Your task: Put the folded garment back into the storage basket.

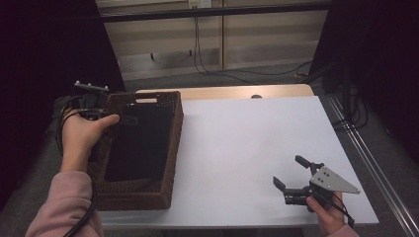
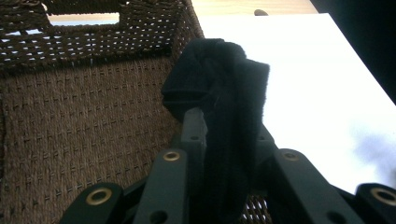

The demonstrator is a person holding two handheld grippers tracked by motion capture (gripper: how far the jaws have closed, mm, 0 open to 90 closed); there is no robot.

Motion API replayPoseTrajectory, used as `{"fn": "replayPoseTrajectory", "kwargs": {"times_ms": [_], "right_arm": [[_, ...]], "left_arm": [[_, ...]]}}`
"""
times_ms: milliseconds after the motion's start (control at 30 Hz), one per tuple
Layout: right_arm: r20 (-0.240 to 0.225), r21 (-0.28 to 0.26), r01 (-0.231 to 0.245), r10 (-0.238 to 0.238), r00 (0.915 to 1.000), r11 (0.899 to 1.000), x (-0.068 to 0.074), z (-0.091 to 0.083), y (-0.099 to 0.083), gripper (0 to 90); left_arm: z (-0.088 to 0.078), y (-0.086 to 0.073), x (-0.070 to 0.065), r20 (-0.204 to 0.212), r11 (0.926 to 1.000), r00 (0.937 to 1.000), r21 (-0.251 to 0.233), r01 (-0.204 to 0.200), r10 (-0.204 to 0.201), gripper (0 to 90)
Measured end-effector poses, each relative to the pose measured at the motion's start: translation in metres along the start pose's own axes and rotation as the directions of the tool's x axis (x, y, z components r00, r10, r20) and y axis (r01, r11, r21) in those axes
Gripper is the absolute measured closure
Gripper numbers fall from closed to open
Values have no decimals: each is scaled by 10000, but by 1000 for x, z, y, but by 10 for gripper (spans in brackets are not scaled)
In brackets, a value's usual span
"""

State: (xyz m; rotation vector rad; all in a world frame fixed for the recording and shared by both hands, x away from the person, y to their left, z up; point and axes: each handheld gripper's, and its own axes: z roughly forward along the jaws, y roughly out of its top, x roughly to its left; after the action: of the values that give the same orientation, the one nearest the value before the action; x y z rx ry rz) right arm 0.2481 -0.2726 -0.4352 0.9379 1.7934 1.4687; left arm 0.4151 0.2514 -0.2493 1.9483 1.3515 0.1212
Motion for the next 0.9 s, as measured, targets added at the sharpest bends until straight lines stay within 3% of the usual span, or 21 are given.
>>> {"fn": "replayPoseTrajectory", "kwargs": {"times_ms": [433, 500, 667, 900], "right_arm": [[2, 15, -58, 58, 10000, 10000, 0, 0, 0, 13], [-28, -16, -30, 30, 10000, 10000, 0, 0, 0, 13], [-14, 1, -25, 25, 10000, 10000, 0, 0, 0, 13], [28, 14, 0, 0, 10000, 10000, 0, 0, 0, 13]], "left_arm": [[12, 6, 2, -24, 10000, 10000, 59, -3, 4, 748], [12, 7, 4, -44, 9997, 9998, 148, -204, 205, 748], [15, 6, 8, -85, 9999, 9999, -27, 112, -112, 748], [20, 5, 14, -92, 9998, 9998, -83, 188, -189, 747]]}}
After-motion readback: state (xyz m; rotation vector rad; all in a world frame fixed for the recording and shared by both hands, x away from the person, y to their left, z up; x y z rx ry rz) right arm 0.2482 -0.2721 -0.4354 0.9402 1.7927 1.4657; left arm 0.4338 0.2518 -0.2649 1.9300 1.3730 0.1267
